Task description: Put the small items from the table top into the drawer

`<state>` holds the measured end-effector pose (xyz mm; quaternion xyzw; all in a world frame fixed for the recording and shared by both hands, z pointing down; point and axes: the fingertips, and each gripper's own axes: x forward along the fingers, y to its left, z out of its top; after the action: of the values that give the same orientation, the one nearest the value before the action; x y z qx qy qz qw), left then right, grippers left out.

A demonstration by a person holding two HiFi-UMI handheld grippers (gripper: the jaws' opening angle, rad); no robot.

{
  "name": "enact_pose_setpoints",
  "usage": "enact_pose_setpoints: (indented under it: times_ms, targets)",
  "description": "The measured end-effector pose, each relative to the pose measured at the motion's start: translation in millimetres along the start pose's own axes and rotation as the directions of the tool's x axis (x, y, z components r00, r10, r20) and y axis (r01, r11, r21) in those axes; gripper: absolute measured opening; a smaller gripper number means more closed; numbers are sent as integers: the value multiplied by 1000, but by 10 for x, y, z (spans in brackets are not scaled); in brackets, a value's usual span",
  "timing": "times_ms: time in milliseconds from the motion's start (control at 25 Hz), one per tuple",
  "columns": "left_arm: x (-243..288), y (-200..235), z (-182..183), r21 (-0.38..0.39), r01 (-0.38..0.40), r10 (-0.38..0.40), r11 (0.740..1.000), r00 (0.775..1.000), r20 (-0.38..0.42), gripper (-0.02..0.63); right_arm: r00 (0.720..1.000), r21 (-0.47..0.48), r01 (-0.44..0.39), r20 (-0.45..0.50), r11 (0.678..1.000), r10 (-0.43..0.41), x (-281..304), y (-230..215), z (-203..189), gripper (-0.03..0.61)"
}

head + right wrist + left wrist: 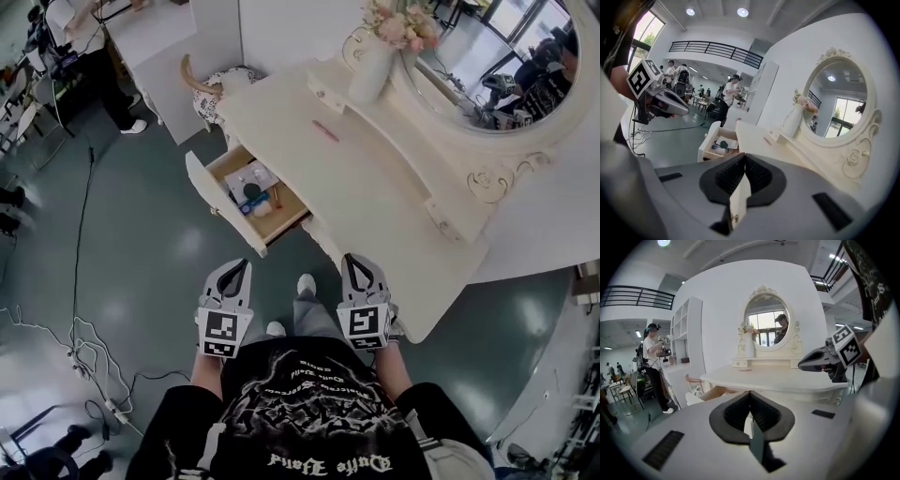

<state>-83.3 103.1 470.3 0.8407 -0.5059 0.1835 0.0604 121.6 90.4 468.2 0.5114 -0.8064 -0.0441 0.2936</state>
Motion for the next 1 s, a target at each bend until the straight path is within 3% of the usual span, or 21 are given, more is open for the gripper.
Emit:
enact_pose_setpoints:
  times_ms: [400, 1000]
  targets:
    - [552, 171, 331, -24, -54, 54, 998, 998, 13, 15, 997, -50, -63, 48, 997, 65, 654, -455, 303, 11]
    - [1083, 100, 600, -22, -111, 110, 994, 993, -32, 15, 980, -5, -182, 78, 983, 182, 1246, -902, 266, 11]
